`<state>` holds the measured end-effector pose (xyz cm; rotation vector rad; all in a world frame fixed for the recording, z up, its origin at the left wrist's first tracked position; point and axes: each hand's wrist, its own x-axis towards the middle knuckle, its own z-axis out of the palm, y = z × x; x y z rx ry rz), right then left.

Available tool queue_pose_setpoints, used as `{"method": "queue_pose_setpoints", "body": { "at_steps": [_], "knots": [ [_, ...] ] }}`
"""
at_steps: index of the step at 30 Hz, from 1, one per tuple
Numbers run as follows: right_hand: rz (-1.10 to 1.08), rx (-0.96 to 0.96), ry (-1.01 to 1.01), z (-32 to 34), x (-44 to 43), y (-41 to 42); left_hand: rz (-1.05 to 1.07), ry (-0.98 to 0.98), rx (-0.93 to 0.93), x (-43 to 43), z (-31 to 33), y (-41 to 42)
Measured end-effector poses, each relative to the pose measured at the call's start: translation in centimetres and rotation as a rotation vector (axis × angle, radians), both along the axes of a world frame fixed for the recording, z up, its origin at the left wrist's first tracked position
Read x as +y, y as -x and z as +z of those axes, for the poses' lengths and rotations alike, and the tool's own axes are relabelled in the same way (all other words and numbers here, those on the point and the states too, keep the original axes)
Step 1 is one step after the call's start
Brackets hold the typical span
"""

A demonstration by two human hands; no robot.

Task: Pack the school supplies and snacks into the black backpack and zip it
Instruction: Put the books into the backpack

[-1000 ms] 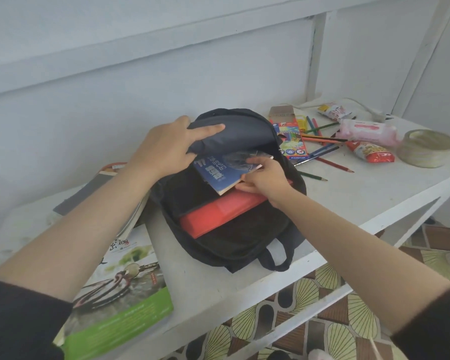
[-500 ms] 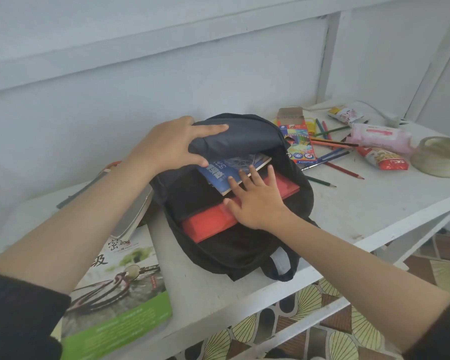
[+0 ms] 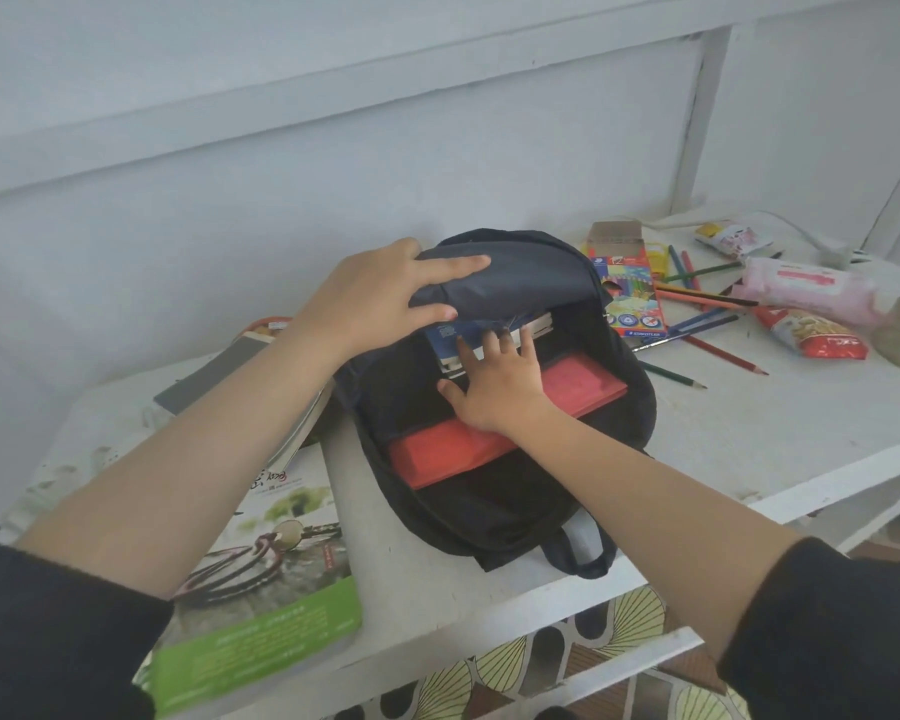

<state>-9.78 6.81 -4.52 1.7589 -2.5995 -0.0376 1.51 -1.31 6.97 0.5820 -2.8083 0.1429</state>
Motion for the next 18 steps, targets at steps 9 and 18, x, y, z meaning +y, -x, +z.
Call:
{"method": "queue_pose_setpoints", "body": {
  "at_steps": [9,18],
  "knots": [
    [-0.017,-0.095,-0.033,-0.3,1.0,0.4,0.0,-0.002,0.009,-0.2,-0.2,0.1],
    [-0.022,-0.079,-0.087,-0.4,1.4,1.5,-0.023,0.007,-0.004,0.1,-0.4,-0.2]
  ]
}}
